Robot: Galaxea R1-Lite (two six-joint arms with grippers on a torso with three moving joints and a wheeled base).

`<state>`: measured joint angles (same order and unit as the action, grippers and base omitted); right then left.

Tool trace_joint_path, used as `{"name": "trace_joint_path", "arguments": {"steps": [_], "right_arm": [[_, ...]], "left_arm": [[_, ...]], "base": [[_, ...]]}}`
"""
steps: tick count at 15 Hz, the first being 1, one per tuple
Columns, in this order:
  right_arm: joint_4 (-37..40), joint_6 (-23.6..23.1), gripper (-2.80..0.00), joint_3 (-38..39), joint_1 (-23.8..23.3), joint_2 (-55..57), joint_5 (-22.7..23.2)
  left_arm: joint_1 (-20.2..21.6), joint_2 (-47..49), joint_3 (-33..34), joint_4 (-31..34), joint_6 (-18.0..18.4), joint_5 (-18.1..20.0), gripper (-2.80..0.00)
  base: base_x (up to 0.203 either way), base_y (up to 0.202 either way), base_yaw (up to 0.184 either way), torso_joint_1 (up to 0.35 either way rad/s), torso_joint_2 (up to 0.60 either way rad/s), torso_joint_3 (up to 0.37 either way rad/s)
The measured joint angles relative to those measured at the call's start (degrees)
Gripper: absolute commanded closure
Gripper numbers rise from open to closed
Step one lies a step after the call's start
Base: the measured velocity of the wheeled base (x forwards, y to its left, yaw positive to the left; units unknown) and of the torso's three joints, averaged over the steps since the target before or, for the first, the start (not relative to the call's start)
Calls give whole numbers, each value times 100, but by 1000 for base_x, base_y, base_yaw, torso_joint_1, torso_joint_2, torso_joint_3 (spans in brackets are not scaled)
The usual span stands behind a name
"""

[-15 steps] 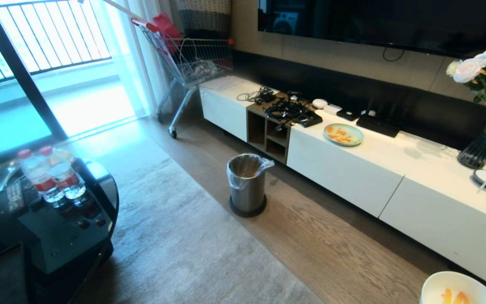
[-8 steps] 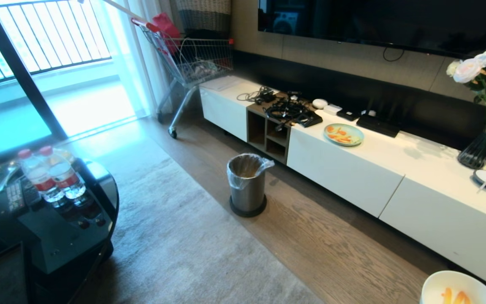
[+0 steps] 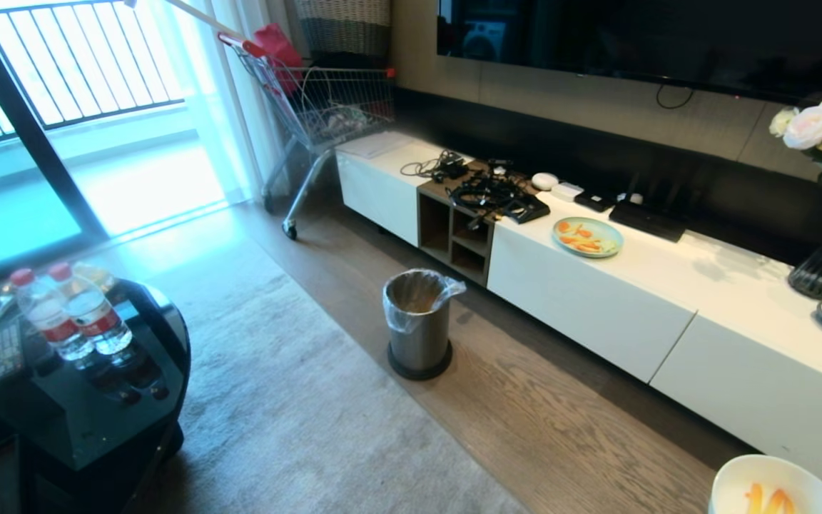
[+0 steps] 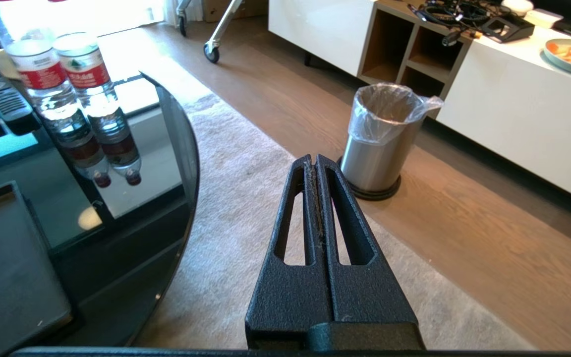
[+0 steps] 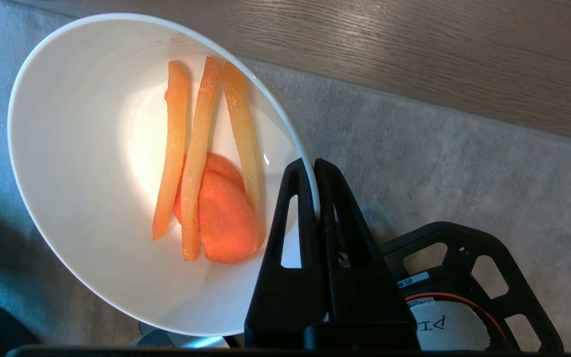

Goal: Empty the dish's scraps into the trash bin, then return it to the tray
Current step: Move the bowl over the trash can

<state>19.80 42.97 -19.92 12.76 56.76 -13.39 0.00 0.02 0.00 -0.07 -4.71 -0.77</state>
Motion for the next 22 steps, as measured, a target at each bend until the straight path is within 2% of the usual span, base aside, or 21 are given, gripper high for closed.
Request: {"name": "trace_joint_path", "arguments": {"steps": [22], "right_arm": [[-137, 2, 0, 60, -1, 208, -10]], "left_arm": [[0, 0, -10, 0, 13, -5, 0]], "base": [[183, 0, 2, 2, 2, 1]]}}
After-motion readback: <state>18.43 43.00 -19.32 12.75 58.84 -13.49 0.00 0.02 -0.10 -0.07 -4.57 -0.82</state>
